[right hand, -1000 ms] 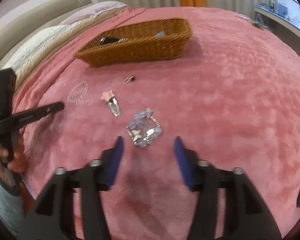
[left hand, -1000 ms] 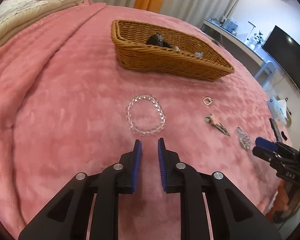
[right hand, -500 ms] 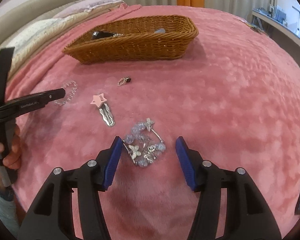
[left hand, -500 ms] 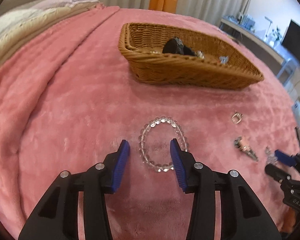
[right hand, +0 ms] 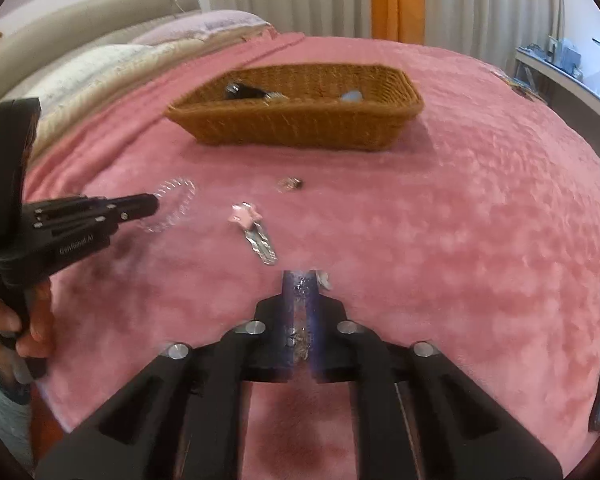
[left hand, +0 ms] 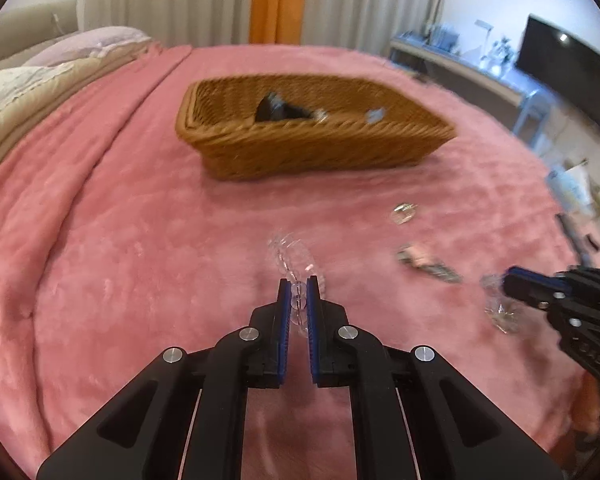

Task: Organize jewelry
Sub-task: 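Carry the clear bracelet and charm bracelet into the basket and open both tools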

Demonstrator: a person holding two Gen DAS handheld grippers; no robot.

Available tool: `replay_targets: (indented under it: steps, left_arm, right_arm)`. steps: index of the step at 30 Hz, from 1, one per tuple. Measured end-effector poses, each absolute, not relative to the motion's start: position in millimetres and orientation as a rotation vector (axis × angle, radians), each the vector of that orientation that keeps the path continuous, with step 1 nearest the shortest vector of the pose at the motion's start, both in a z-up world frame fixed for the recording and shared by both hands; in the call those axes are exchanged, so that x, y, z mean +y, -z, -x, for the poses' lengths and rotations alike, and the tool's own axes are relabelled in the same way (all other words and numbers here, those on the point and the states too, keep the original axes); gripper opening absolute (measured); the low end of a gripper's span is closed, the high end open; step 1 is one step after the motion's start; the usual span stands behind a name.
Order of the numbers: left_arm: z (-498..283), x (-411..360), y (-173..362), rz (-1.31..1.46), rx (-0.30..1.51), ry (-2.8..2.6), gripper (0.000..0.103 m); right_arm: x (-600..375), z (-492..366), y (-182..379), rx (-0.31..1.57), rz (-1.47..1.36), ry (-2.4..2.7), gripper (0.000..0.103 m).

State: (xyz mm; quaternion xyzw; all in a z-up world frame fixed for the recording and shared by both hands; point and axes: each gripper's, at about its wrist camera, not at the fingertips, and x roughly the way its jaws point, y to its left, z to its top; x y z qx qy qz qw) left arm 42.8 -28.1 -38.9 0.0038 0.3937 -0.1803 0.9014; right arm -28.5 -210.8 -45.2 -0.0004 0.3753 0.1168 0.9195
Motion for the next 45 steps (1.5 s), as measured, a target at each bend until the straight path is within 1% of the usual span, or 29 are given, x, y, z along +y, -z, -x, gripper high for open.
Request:
replay_targets:
  steps: [9,17,25,31,37,40,45]
  left_arm:
    - [-19.4,-29.4,1.9,0.038,0.713,0.421,0.006]
    - [-14.8,-23.0,-21.1,0.072,0.651,0.435,0.006]
    - [-19.9,-29.2,-62.9,0.049,0.562,0.444,0.006]
    - [-48.1,-40.0,-92.0,0.024,0.514,0.448,0.006]
    - [-89.5,-55.9,-105.8,0.013,0.495,0.446,0.006]
    - [-116.1,-61.2,-100.9,0.006,0.511,0.413,0.006]
    - [-157.6,-65.2,-74.0,0.029,0.568,0.394,0.006]
  right_arm:
    - [-224.9,33.0,20.5,0.732,-0.062,-0.275,0.004]
    - [-240.2,36.3,1.6,0.702,-0.113,-0.282,0.004]
    - [-245.5,27.3,-36.4,0.625,-0.105,-0.261,0.004]
    - [-248.3,-2.2,-63.5,0.565,-0.119,-0.271,0.004]
    - [-245.3,-51.5,-86.0,0.526,-0.126,-0.266,0.004]
    - [-247.0,-81.9,-83.6,0.523,-0.140,-0.262,0.004]
    - [-246.9,-127.4,-61.7,0.574,-0.166,-0.264,0.004]
